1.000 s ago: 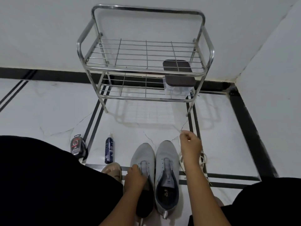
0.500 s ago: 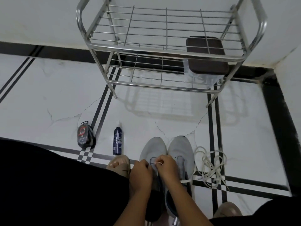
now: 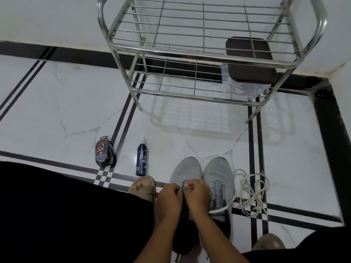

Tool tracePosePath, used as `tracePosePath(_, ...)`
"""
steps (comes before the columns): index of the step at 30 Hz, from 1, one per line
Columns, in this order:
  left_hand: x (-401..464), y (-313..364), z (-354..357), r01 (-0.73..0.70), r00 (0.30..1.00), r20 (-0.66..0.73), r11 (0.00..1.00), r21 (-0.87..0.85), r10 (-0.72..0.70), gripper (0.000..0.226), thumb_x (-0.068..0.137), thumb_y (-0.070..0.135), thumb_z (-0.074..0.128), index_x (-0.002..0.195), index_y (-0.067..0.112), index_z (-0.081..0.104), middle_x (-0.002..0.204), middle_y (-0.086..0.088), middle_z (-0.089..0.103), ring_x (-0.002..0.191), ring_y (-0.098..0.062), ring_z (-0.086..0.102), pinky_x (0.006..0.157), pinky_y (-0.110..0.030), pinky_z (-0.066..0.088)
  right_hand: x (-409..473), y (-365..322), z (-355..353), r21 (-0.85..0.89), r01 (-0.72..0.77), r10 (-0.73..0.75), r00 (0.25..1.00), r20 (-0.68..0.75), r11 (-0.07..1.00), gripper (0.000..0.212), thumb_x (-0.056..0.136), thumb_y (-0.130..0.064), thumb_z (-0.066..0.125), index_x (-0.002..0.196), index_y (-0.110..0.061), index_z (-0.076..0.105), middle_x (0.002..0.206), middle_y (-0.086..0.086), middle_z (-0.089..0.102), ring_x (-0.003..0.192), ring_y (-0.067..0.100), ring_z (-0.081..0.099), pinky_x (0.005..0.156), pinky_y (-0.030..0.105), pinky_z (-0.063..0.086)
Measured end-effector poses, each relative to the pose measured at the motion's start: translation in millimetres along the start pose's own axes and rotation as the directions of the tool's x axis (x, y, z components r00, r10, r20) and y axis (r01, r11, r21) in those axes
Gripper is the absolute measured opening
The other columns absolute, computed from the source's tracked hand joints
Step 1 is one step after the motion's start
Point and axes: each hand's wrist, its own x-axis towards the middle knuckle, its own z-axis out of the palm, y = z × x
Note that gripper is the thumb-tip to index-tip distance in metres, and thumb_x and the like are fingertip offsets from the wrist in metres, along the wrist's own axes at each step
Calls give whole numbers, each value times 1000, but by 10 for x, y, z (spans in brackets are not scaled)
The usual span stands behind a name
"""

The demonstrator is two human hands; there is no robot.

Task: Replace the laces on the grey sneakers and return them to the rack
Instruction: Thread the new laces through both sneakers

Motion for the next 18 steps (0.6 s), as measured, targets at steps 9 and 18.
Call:
tracePosePath(9,-14,5,-21,-73,996,51,997,21,72,18,89,22,50,86,19,67,91,2,65,82,-17,61,73,-34,49,10,102,-7,-126,125,-135,988,-79,984,11,83,-19,66,75,-24,71,88,-6,64,91,21,53,82,37,40)
tracePosePath(18,-39,-19,-23,-8,999,50,998,-67,11,16,88,20,54,83,19,70,83,1,69,79,-18,64,73,-34,52,-23,168,-22,-265,286,-295,956,5,921,4,78,-18,70,75,-20,68,84,-1,59,82,23,55,67,35,45)
